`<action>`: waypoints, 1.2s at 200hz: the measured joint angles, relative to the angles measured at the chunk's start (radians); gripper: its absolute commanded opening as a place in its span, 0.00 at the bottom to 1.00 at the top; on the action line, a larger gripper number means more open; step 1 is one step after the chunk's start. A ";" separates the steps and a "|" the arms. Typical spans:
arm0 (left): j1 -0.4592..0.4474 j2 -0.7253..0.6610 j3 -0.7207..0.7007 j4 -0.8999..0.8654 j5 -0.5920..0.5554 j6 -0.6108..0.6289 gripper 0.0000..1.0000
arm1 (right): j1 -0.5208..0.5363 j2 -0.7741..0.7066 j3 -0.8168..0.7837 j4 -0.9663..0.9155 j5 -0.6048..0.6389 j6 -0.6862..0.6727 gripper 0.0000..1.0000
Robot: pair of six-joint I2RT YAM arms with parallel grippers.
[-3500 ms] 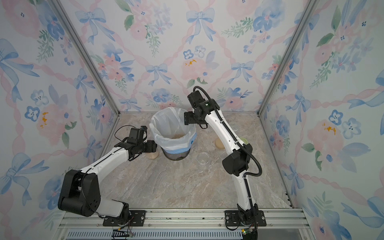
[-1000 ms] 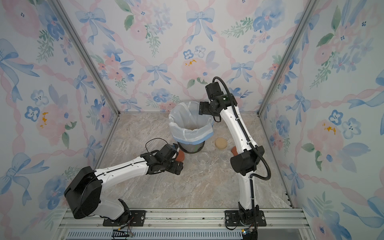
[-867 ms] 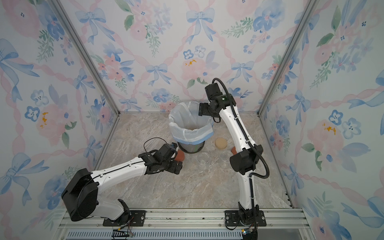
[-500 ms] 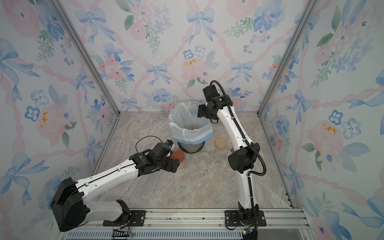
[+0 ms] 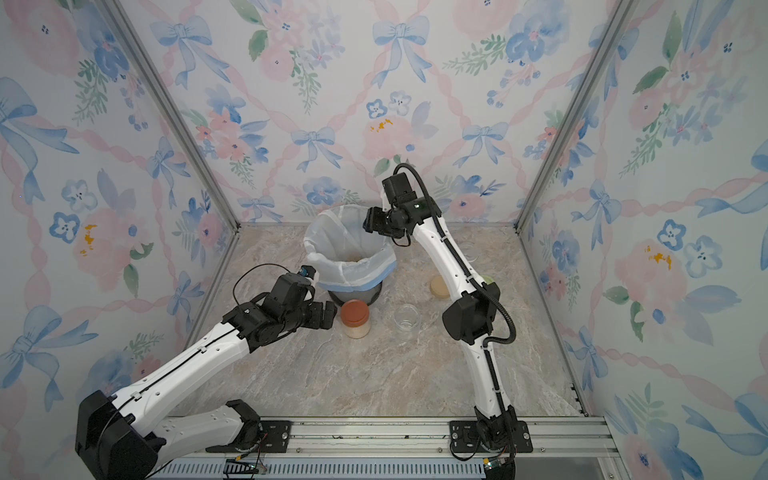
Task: Empty moldy rice from jars
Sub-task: Move the trash bin to the center of the board.
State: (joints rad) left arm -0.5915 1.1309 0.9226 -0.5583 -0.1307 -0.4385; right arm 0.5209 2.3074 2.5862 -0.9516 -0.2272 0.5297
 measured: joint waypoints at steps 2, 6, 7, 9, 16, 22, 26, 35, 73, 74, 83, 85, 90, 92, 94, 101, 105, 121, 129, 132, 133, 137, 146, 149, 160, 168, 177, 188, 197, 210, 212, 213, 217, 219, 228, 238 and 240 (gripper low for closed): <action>0.002 -0.002 0.000 0.000 0.000 0.000 0.98 | 0.003 0.003 0.003 0.006 -0.005 0.005 0.76; 0.004 -0.004 -0.001 -0.001 0.001 0.000 0.98 | 0.007 0.008 0.006 0.016 -0.014 0.004 0.77; 0.005 -0.005 -0.001 -0.002 0.001 0.000 0.98 | 0.008 0.010 0.007 0.021 -0.018 0.009 0.78; 0.005 -0.006 -0.001 -0.002 0.001 0.000 0.98 | 0.012 0.013 0.009 0.027 -0.024 0.014 0.79; 0.009 -0.009 -0.002 -0.005 0.003 0.000 0.98 | 0.019 0.022 0.015 0.044 -0.041 0.024 0.84; 0.010 -0.009 -0.003 -0.008 0.005 0.000 0.98 | 0.024 0.031 0.019 0.058 -0.055 0.034 0.88; 0.011 -0.009 -0.003 -0.010 0.006 0.000 0.98 | 0.026 0.036 0.022 0.066 -0.062 0.031 0.91; 0.013 -0.009 -0.005 -0.015 0.008 0.000 0.98 | 0.031 0.048 0.029 0.077 -0.073 0.048 0.99; 0.019 -0.009 -0.010 -0.025 0.019 0.009 0.98 | 0.023 0.073 0.037 0.081 -0.076 0.059 0.97; 0.019 -0.009 -0.010 -0.025 0.019 0.010 0.98 | 0.023 0.073 0.037 0.081 -0.075 0.059 0.97; 0.019 -0.009 -0.010 -0.026 0.019 0.012 0.98 | 0.016 0.071 0.037 0.082 -0.070 0.058 0.97; 0.019 -0.009 -0.010 -0.026 0.019 0.012 0.98 | 0.014 0.070 0.037 0.081 -0.068 0.058 0.97; 0.019 -0.010 -0.010 -0.027 0.019 0.012 0.98 | 0.010 0.067 0.036 0.081 -0.060 0.057 0.97; 0.019 -0.010 -0.011 -0.027 0.019 0.012 0.98 | 0.010 0.066 0.035 0.081 -0.059 0.057 0.97; 0.019 -0.010 -0.011 -0.027 0.019 0.012 0.98 | 0.008 0.063 0.035 0.080 -0.056 0.056 0.97; 0.019 -0.013 -0.011 -0.028 0.019 0.013 0.98 | 0.003 0.051 0.024 0.081 -0.046 0.054 0.97; 0.020 -0.015 -0.011 -0.028 0.019 0.014 0.98 | 0.002 0.043 0.017 0.080 -0.042 0.053 0.97; 0.024 -0.029 -0.011 -0.028 0.023 0.018 0.98 | -0.002 -0.010 -0.023 0.073 -0.017 0.043 0.97; 0.025 -0.038 -0.011 -0.028 0.023 0.019 0.98 | -0.004 -0.042 -0.038 0.064 0.000 0.036 0.97; 0.025 -0.041 -0.011 -0.028 0.023 0.020 0.98 | -0.004 -0.053 -0.042 0.061 0.005 0.034 0.97; 0.025 -0.042 -0.011 -0.028 0.023 0.020 0.98 | -0.004 -0.056 -0.042 0.060 0.006 0.033 0.97; 0.025 -0.047 -0.011 -0.028 0.025 0.023 0.98 | -0.003 -0.075 -0.045 0.051 0.014 0.027 0.97; 0.025 -0.059 -0.011 -0.028 0.027 0.027 0.98 | -0.001 -0.113 -0.053 0.035 0.031 0.016 0.97; 0.025 -0.063 -0.011 -0.028 0.031 0.029 0.98 | 0.001 -0.127 -0.055 0.028 0.039 0.009 0.97; 0.025 -0.080 -0.011 -0.028 0.035 0.035 0.98 | 0.010 -0.179 -0.063 0.008 0.064 -0.010 0.97; 0.025 -0.092 -0.011 -0.029 0.042 0.038 0.98 | 0.020 -0.216 -0.071 -0.011 0.083 -0.026 0.97; 0.025 -0.106 -0.011 -0.029 0.050 0.039 0.98 | 0.035 -0.258 -0.083 -0.035 0.105 -0.045 0.97; 0.025 -0.121 -0.010 -0.031 0.066 0.040 0.98 | 0.057 -0.303 -0.100 -0.063 0.131 -0.064 0.97; 0.025 -0.134 -0.006 -0.036 0.080 0.042 0.98 | 0.081 -0.339 -0.127 -0.085 0.154 -0.080 0.97; 0.025 -0.157 0.005 -0.042 0.098 0.042 0.98 | 0.117 -0.385 -0.178 -0.114 0.185 -0.097 0.97; 0.025 -0.161 0.007 -0.042 0.100 0.042 0.98 | 0.123 -0.391 -0.188 -0.117 0.188 -0.098 0.97; 0.025 -0.162 0.008 -0.042 0.101 0.042 0.98 | 0.126 -0.396 -0.193 -0.121 0.191 -0.100 0.97; 0.025 -0.172 0.011 -0.043 0.107 0.042 0.98 | 0.138 -0.408 -0.214 -0.130 0.199 -0.104 0.97; 0.025 -0.176 0.013 -0.043 0.109 0.042 0.98 | 0.143 -0.414 -0.224 -0.132 0.202 -0.104 0.97; 0.025 -0.197 0.024 -0.045 0.121 0.041 0.98 | 0.167 -0.438 -0.270 -0.148 0.216 -0.107 0.97; 0.025 -0.220 0.040 -0.049 0.133 0.038 0.98 | 0.193 -0.466 -0.337 -0.154 0.230 -0.108 0.97; 0.025 -0.225 0.043 -0.050 0.135 0.037 0.98 | 0.198 -0.471 -0.350 -0.156 0.233 -0.108 0.97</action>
State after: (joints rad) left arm -0.5663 0.9062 0.9657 -0.6083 0.0048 -0.4015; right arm 0.7185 1.8362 2.2360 -1.1076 0.0063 0.4221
